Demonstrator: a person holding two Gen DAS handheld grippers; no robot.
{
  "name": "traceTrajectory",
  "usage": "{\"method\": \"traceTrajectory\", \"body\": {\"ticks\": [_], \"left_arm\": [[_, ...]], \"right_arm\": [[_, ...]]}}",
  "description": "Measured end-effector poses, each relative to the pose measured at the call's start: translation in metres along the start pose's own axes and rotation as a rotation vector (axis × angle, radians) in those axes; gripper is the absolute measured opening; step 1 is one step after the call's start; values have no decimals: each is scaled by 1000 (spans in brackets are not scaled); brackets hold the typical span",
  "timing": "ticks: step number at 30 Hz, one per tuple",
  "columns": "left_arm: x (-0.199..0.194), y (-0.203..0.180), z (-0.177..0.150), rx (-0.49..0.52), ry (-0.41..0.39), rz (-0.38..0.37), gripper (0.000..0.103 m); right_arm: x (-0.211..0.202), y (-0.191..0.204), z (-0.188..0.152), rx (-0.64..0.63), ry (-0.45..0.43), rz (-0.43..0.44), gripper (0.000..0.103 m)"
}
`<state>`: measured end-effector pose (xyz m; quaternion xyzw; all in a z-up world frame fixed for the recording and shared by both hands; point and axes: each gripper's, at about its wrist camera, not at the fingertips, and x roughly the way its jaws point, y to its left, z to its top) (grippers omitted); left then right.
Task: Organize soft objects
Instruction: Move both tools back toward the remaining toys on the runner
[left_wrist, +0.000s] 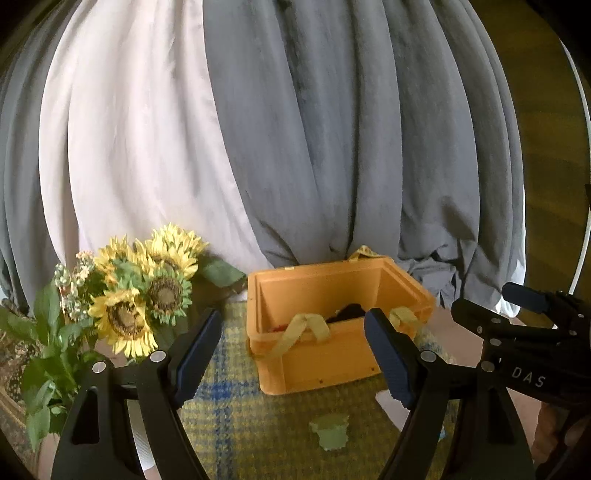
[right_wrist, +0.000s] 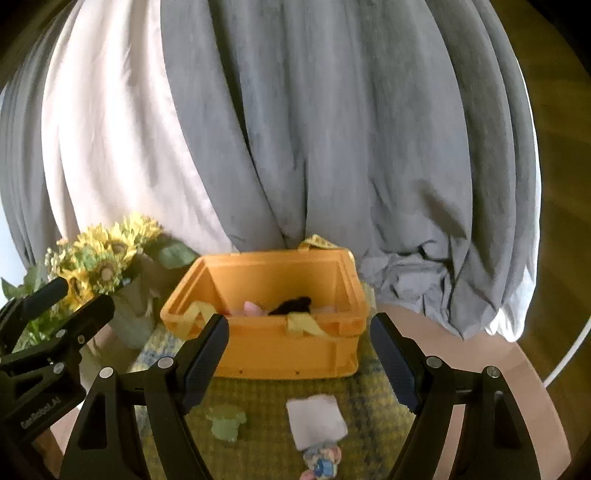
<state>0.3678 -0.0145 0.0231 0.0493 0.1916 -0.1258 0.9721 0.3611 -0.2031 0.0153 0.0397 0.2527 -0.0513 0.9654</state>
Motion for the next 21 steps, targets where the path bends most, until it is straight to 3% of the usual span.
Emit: {"method": "traceTrajectory", "body": {"ticks": [11, 21], "left_arm": [[1, -5, -23, 20, 48, -10, 79], [17, -8, -52, 34, 139, -42, 79]], "right_arm": [[-4, -5, -28, 27, 47, -36, 80], [8, -6, -60, 70, 126, -36, 80]]}}
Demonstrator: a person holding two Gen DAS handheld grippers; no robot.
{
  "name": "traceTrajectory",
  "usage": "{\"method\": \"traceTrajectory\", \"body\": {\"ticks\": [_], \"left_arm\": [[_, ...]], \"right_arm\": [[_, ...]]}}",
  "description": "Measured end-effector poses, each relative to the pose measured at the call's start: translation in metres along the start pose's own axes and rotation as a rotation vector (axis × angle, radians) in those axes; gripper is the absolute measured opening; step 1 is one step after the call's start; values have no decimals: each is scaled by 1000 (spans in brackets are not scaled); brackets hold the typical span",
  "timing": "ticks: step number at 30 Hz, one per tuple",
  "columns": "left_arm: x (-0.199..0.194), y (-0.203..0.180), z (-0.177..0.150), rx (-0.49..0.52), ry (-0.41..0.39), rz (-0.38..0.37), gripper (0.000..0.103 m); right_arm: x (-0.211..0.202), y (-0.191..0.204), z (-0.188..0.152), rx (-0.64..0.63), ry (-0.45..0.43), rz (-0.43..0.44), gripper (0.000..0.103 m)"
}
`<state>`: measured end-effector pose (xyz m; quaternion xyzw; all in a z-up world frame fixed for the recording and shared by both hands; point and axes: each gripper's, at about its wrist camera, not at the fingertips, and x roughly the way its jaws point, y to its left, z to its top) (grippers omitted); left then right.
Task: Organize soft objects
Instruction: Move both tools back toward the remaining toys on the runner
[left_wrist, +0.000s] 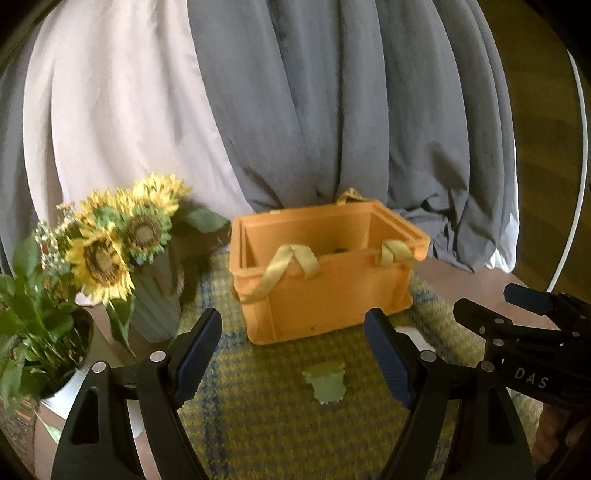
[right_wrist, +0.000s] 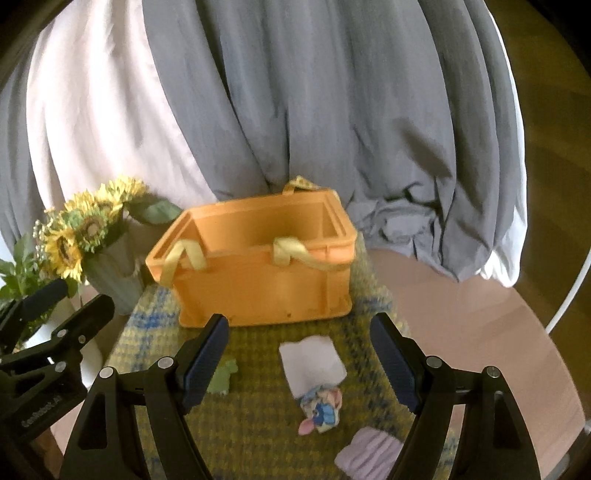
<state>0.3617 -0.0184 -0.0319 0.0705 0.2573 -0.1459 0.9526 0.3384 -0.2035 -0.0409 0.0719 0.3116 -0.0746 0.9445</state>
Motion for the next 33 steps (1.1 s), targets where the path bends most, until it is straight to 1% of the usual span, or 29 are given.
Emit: {"method": "traceTrajectory", "body": {"ticks": [7, 11, 17, 27, 33], "left_arm": [[20, -2, -19, 13, 73, -26, 79], [29, -3, -26, 24, 98, -41, 79], [47, -6, -37, 35, 133, -69, 79], [79, -12, -54, 43, 207, -94, 79], [97, -15, -63, 33, 245, -116, 79]], "right_arm": [[17, -1, -22, 14, 70, -13, 79], [25, -3, -31, 23, 102, -21, 79], [39, -6, -42, 27, 149, -32, 79], [66, -12, -57, 36, 219, -50, 79], [81, -16, -64, 35, 253, -56, 79]]}}
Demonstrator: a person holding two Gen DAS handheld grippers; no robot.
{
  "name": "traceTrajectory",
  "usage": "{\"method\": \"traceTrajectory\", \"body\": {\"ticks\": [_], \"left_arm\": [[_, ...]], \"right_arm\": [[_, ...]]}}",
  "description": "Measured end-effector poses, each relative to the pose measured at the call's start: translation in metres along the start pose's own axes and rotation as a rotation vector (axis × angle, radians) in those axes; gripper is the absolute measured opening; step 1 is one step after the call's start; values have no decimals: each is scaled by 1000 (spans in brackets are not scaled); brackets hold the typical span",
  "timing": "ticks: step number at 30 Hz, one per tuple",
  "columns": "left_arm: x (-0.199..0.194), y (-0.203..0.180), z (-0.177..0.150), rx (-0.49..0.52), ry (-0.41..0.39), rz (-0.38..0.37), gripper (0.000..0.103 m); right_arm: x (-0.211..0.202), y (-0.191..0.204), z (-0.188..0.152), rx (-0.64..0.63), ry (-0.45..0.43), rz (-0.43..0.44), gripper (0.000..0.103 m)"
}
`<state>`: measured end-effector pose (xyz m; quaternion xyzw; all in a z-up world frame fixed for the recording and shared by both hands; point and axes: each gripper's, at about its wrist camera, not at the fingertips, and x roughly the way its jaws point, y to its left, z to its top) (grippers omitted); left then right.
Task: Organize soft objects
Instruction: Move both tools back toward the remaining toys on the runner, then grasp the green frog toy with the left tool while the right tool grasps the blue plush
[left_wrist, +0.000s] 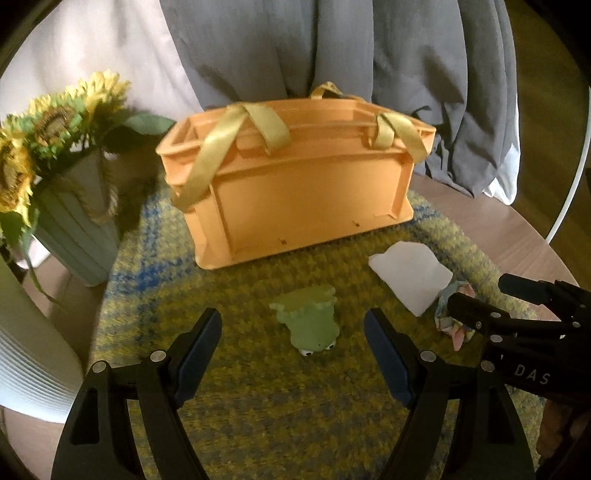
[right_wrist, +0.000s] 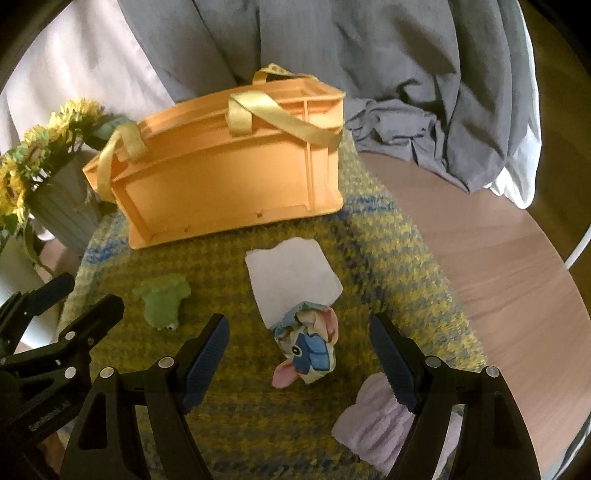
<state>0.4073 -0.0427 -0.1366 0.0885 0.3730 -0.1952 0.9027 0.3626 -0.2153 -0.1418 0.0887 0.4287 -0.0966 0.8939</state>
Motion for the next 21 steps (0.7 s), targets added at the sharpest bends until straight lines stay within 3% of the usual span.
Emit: {"method": "traceTrajectory", "body": {"ticks": [12, 21], "left_arm": [[39, -1, -1, -56, 85, -60, 75], [60, -6, 5, -58, 124, -28, 60]], "right_arm": [[24, -6, 2, -6, 43, 0, 72], [37, -9, 2, -2, 75, 12, 63]]}}
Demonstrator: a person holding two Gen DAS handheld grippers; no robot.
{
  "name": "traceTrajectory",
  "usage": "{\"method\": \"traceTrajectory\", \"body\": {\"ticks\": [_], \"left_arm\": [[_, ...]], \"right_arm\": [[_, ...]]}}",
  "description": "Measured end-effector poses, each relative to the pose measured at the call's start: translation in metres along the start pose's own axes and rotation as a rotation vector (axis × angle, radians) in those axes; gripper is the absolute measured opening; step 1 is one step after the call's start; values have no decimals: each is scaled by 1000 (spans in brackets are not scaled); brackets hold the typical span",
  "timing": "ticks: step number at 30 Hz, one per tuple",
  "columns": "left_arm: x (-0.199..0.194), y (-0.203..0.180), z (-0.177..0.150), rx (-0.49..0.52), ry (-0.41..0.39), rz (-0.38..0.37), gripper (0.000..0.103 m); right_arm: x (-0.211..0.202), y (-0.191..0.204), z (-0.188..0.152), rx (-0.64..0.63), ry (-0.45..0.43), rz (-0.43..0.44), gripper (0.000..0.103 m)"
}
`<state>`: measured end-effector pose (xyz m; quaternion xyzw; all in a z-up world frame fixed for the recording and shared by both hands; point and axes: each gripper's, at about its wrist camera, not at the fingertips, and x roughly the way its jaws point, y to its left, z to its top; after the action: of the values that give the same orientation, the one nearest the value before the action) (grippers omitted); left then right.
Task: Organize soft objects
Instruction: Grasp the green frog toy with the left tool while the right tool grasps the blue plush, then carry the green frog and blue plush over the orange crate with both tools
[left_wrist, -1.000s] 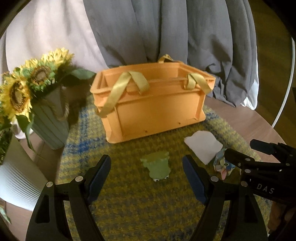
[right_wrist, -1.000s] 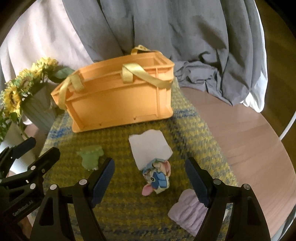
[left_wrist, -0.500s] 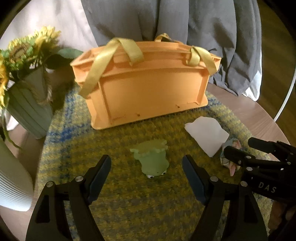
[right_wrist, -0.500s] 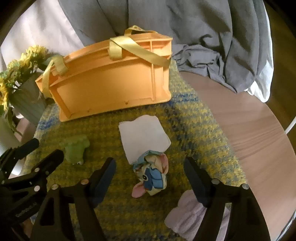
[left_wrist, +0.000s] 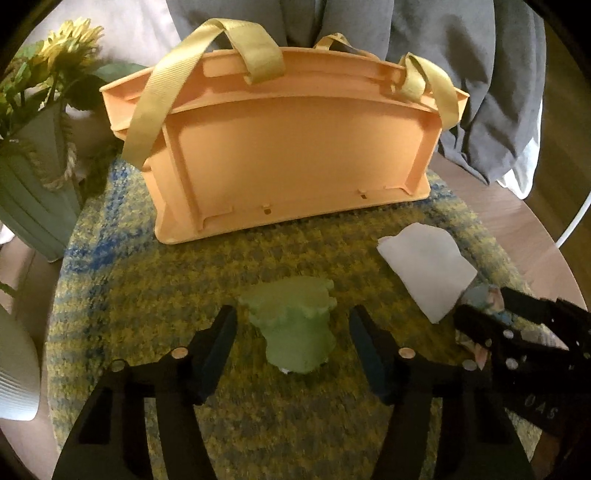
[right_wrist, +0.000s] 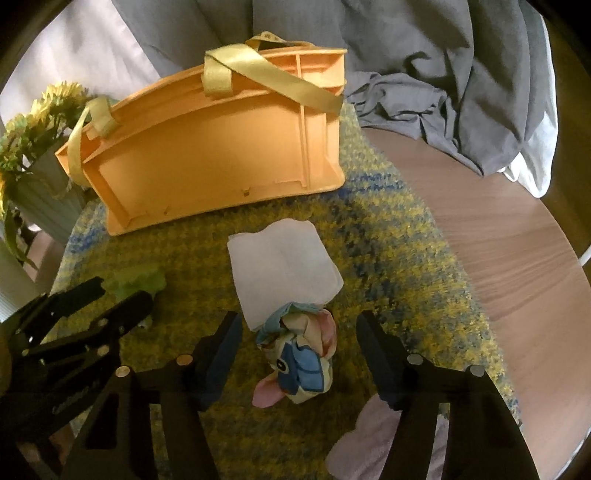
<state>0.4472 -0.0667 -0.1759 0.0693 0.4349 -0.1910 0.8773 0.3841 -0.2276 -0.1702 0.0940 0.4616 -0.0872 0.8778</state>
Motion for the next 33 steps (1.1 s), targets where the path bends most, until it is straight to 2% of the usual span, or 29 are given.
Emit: {"method": "traceTrajectory", "body": {"ticks": [5, 8, 21, 33], "left_arm": [[6, -2, 1, 0, 16, 1, 44], [6, -3, 0, 8, 15, 5, 44], [-15, -6, -3, 21, -1, -6, 43], [-55, -6, 0, 13, -70, 7, 43]], "right_arm": [[8, -2, -2, 6, 30, 15, 53], [10, -3, -3, 10, 41, 23, 45], [0, -3, -6, 20, 25, 39, 43], [-31, 2, 1, 0, -35, 71, 43]]}}
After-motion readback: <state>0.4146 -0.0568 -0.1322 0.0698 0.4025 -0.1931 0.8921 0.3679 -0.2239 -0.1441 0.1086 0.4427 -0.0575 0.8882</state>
